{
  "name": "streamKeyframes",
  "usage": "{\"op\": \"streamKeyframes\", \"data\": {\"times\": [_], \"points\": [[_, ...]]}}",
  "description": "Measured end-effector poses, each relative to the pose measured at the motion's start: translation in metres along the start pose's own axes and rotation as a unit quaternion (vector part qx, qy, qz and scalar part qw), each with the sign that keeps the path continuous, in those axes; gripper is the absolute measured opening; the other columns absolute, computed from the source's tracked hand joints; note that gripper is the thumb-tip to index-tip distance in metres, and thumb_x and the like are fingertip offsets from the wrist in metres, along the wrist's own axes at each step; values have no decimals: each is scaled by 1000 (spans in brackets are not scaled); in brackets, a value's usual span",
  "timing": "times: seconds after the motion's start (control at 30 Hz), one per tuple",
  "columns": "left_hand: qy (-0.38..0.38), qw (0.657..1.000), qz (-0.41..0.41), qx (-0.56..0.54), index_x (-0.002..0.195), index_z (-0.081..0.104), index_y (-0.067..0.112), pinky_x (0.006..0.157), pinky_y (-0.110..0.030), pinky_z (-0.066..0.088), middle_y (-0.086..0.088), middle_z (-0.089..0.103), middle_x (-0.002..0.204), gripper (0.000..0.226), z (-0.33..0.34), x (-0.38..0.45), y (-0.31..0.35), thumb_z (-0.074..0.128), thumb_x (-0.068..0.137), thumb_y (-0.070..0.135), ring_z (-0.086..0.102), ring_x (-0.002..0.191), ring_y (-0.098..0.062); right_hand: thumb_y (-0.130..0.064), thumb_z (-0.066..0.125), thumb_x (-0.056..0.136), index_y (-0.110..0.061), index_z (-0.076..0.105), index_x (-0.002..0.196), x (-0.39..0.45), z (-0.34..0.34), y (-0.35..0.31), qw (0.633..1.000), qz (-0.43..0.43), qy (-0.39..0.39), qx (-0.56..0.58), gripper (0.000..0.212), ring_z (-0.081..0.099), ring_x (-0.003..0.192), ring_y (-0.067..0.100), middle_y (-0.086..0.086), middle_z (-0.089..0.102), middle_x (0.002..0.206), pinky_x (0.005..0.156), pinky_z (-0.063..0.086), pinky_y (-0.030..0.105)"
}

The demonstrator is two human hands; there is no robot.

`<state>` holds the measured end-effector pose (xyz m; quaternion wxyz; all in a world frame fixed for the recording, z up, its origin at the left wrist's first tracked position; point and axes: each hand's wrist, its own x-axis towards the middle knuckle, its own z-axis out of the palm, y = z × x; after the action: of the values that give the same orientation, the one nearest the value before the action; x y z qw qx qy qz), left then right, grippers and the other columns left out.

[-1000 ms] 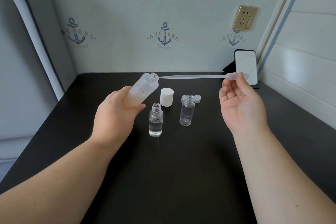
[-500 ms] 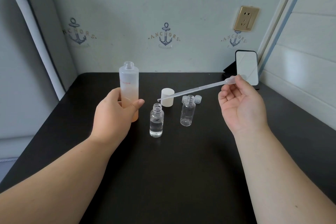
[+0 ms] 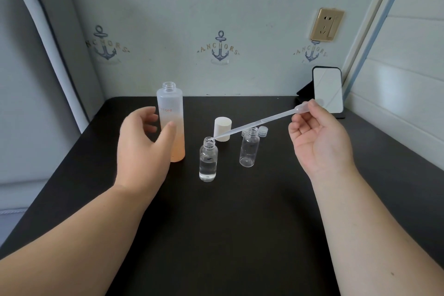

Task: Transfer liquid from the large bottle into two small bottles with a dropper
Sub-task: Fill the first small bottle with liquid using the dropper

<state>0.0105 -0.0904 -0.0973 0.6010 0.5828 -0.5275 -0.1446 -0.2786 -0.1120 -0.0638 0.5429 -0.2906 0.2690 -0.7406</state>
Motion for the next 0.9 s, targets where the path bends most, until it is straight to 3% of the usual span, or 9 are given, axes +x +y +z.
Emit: {"op": "streamKeyframes", "data": {"times": [0.1, 0.2, 0.37, 0.47, 0.67, 0.9], "points": [[27, 997, 71, 3, 111, 57, 36, 71, -17, 42, 15, 57, 98, 21, -5, -6, 6, 63, 91, 33, 53, 82, -8, -14, 64, 95, -14, 77, 67, 0, 0, -1, 1000, 0, -1, -3, 31, 63, 66, 14, 3, 70, 77, 63, 51, 23], [-45, 991, 126, 1, 99, 62, 34, 63, -8, 42, 21, 58, 80, 8, -3, -16, 12, 63, 92, 31, 54, 70, -7, -13, 64, 96, -14, 76, 67, 0, 0, 0, 1000, -3, -3, -9, 31, 62, 66, 14, 3, 69, 77, 63, 51, 23], [-210, 967, 129, 68, 113, 67, 33, 65, -14, 45, 34, 62, 88, 37, 2, -19, 15, 65, 83, 55, 57, 74, -10, -13, 63, 96, -15, 76, 66, 1, -1, 0, 1000, -7, -9, -11, 33, 62, 65, 13, 2, 69, 76, 63, 50, 22], [-264, 951, 118, 106, 110, 66, 38, 63, -10, 42, 41, 59, 82, 38, 6, -18, 11, 71, 79, 59, 56, 72, -1, -13, 63, 95, -15, 74, 66, 1, -1, 0, 1000, -13, -14, -17, 32, 62, 67, 13, 2, 69, 78, 64, 51, 22], [-286, 943, 108, 132, 86, 64, 42, 59, -7, 40, 39, 58, 74, 15, 9, -17, 7, 78, 81, 47, 56, 68, 7, -14, 64, 94, -16, 74, 67, 2, -3, 0, 999, -23, -20, -24, 28, 62, 67, 13, 2, 69, 79, 64, 51, 22], [-291, 943, 117, 116, 81, 63, 42, 58, -9, 41, 29, 60, 68, 12, 7, -18, 8, 76, 82, 42, 55, 63, 2, -13, 64, 94, -16, 73, 68, 2, -3, -1, 999, -30, -16, -21, 27, 62, 66, 13, 2, 68, 78, 64, 51, 23]]}}
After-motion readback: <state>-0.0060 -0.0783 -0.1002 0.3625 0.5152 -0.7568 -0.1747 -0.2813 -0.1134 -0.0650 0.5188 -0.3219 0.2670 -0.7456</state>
